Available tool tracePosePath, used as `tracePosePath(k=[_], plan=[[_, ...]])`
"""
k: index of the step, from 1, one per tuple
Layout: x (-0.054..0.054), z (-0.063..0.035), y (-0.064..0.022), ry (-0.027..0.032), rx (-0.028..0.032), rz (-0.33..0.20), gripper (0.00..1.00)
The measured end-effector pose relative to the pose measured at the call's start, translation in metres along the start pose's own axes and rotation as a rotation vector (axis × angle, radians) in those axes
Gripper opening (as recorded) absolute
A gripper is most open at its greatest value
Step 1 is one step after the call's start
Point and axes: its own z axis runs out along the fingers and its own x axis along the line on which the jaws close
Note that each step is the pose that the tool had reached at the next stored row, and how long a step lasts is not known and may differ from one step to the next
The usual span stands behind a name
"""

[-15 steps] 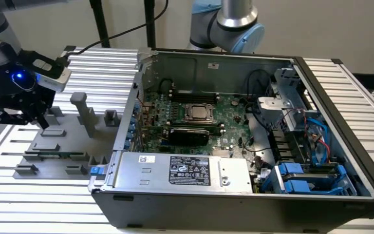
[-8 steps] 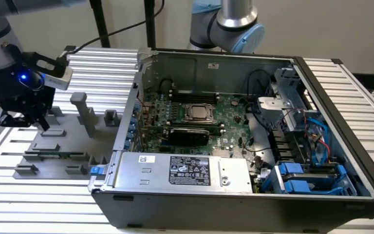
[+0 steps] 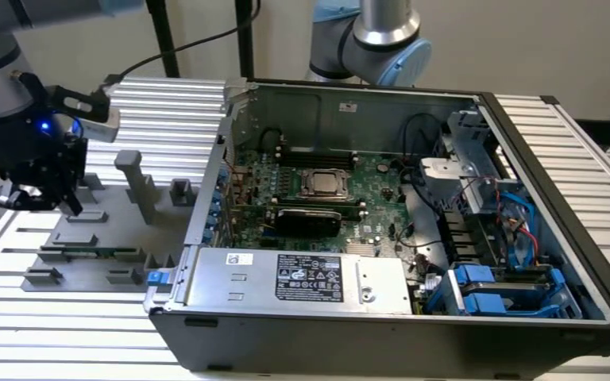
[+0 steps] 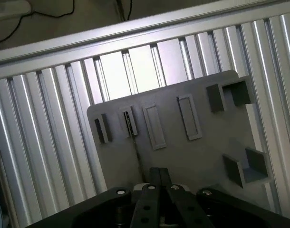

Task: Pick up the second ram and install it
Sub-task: 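Pick up the second ram and move it above second insertion slot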

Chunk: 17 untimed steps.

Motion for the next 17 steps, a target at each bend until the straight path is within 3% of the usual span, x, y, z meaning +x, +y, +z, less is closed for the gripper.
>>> tracePosePath(k=[3, 7, 17], plan=[[0.0, 0.0018, -0.0001, 0.001, 0.0044, -0.054, 0.11], [0.0, 0.0055, -0.0002, 0.0022, 0.0054, -0.099, 0.11], [0.006, 0.0172, -0.007, 0.0037, 0.0051, -0.141, 0.11]])
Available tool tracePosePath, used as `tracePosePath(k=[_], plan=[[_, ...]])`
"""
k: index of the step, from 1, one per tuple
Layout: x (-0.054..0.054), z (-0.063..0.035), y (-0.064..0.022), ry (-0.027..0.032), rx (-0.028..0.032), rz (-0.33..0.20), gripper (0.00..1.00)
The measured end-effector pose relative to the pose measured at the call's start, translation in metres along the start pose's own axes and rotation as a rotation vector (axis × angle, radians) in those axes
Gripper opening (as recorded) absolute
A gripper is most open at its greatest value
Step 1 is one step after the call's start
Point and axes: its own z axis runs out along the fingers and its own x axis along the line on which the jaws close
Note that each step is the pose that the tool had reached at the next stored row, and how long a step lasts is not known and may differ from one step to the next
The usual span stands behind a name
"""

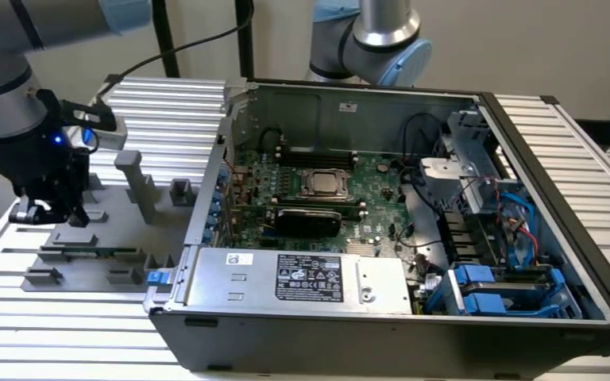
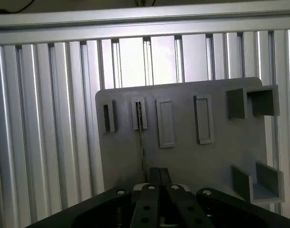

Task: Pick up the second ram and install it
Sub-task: 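Pick up the second ram and move it above second insertion slot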

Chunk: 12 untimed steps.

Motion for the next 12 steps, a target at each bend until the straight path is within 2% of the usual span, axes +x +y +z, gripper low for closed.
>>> tracePosePath(k=[9, 10, 12], plan=[[0.008, 0.0034, -0.0048, 0.0009, -0.0007, -0.028, 0.11], [0.009, 0.0037, -0.0053, 0.001, -0.0007, -0.03, 0.12], [0.011, 0.005, -0.0065, 0.0008, -0.0004, -0.033, 0.24]])
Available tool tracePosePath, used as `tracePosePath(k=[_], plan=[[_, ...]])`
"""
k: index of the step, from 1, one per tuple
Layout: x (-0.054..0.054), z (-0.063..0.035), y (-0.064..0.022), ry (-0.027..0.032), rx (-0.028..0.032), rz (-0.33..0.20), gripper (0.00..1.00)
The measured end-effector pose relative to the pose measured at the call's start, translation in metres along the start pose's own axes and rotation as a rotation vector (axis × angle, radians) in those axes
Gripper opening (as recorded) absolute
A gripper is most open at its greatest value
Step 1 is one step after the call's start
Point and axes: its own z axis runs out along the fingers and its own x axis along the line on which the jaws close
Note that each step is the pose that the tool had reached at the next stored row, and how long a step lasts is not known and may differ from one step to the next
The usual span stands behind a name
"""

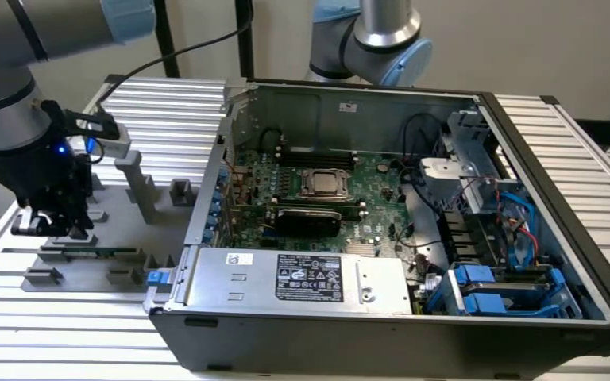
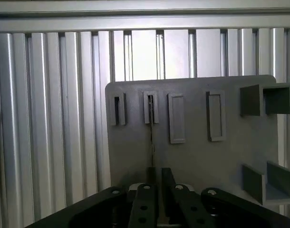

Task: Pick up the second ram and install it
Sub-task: 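Pick up the second ram and move it above second insertion slot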

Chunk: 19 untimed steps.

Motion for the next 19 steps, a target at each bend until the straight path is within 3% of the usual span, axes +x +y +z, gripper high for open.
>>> tracePosePath(k=[1, 3, 4, 19], plan=[[0.0, 0.0009, -0.0005, 0.0002, -0.0002, -0.002, 0.3], [0.0, 0.0038, -0.0012, 0.0004, -0.0004, -0.006, 0.3], [0.0, 0.0056, -0.0013, 0.0005, -0.0005, -0.008, 0.36], [0.001, 0.033, -0.002, 0.0014, -0.0012, -0.04, 0.36]])
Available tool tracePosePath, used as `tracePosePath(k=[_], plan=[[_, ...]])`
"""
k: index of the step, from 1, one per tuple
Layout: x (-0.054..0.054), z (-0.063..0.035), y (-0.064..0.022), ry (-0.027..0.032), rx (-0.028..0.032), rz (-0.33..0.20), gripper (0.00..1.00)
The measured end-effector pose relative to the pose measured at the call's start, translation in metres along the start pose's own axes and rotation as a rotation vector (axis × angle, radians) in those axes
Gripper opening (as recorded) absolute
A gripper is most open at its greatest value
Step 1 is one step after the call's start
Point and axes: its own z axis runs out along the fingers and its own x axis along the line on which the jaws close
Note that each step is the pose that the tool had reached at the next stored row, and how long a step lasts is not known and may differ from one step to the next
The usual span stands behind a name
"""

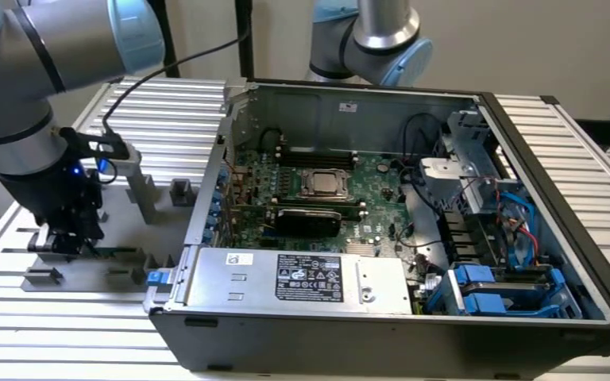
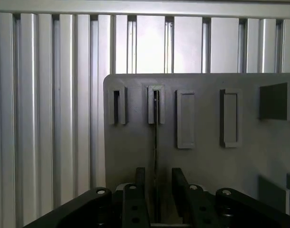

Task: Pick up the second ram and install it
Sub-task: 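Pick up the second ram and move it above second insertion slot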

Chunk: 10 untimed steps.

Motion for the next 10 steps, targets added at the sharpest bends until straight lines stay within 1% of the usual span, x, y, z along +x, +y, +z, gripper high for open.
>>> tracePosePath(k=[6, 10], plan=[[-0.001, 0.0109, 0.0014, 0.0002, -0.0001, -0.006, 0.36], [-0.001, 0.0147, 0.0026, 0.0009, -0.0004, -0.009, 0.36]])
